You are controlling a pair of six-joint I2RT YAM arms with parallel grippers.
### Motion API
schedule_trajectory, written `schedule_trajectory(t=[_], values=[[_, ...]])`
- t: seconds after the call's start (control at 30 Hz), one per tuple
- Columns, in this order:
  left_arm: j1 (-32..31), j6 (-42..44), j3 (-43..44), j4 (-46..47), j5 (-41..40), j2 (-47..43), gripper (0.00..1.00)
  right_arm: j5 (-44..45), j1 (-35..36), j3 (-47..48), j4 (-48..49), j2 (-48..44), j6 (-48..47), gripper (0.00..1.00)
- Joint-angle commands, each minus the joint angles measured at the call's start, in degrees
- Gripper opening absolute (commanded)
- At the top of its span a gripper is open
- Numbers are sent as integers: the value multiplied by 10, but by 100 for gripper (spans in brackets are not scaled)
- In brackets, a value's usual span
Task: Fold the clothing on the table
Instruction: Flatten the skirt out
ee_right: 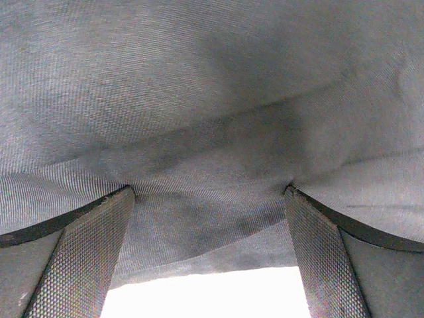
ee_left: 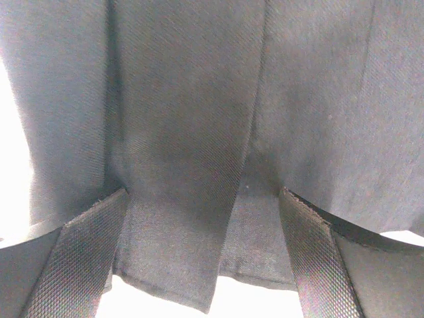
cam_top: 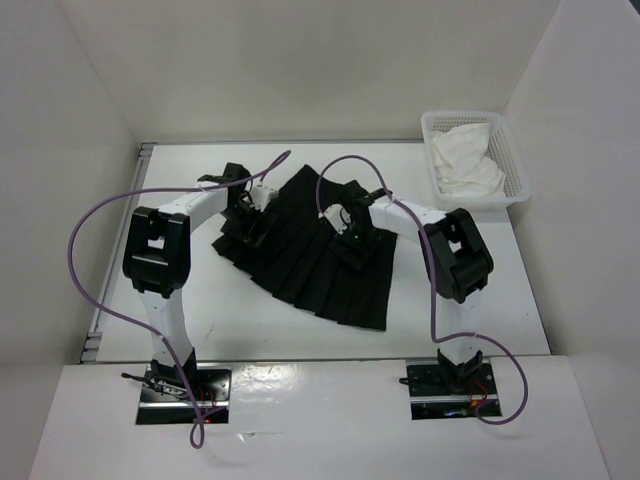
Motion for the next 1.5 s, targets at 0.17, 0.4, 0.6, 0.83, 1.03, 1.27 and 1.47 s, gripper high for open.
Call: schedule_trajectory(t=[0.17,0.4,0.6,0.83,1.03,1.27,1.47], values=[[1,4,81,-12,-36,23,100,-81,138,-50,-72,51,-1,99],[-17,-1,160,-23,-53,76,100,-165,257,-28,-94,89,-6,99],[-22,-7,141,-28,-38,68,100,-137,244,-32,-80,78,-6,99],[-22,-12,90,-47,-31,-35,100,-96,178,-50,-37,54,19,99],[1,-7,67,-75,-20,-109,100,-36,101,-31,-4,79,62,99],[12,-1,20,-81,-15,-134,100,-41,25,13,-12,89,139,100],[17,-1,-2,-75,17,-128,100,-6,19,20,-25,72,211,100]])
